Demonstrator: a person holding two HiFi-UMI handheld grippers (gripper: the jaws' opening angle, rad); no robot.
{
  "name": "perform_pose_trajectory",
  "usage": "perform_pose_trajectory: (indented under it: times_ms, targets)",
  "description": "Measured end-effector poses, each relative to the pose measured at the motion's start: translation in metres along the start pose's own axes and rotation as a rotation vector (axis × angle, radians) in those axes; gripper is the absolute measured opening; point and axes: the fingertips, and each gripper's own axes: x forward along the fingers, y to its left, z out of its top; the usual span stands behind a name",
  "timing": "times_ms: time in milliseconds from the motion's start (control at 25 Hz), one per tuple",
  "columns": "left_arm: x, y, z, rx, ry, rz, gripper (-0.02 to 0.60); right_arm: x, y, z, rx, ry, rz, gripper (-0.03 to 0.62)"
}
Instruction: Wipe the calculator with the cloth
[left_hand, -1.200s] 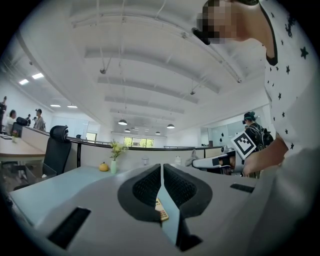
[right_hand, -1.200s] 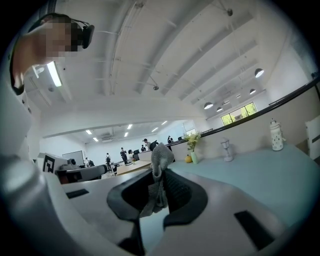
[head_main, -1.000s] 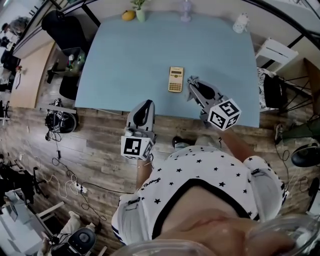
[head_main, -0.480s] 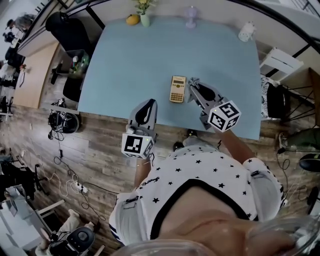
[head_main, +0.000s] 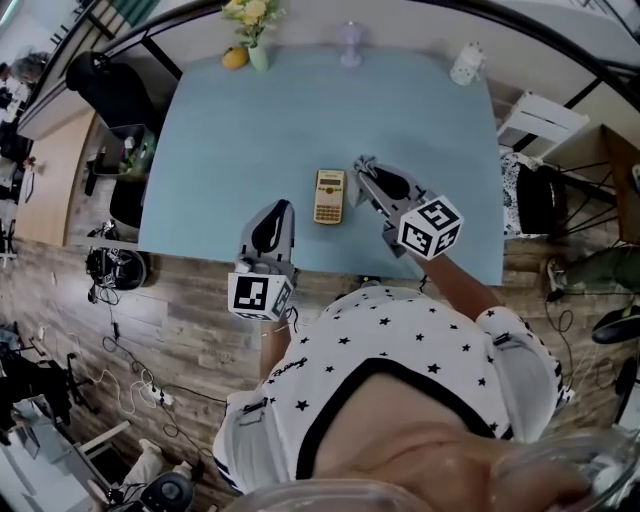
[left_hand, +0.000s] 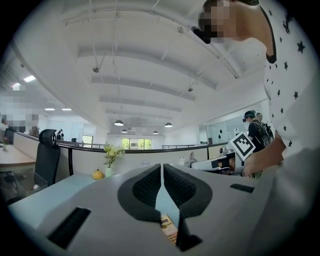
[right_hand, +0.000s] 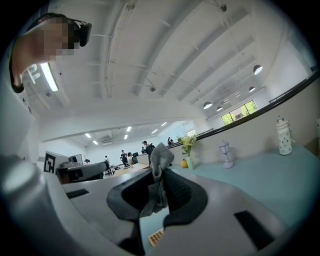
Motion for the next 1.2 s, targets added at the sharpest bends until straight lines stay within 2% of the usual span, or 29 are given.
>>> perform_pose_trajectory:
  times_ms: [560, 960, 1200]
  targets:
    - [0.032, -0.011, -0.007, 0.002, 0.009, -0.010, 0.040, -0.009, -0.037, -0.009, 0.010, 0.030, -0.028, 0.052]
    - [0.027, 0.020, 0.001, 0.011, 0.025, -0.053, 0.040, 0.031, -0.035, -0.052, 0.042, 0.133, -0.077, 0.054]
    - [0.011, 0.052, -0.003, 0.009, 0.045, -0.042, 0.040, 0.072, -0.034, -0.085, 0.038, 0.211, -0.106, 0.055]
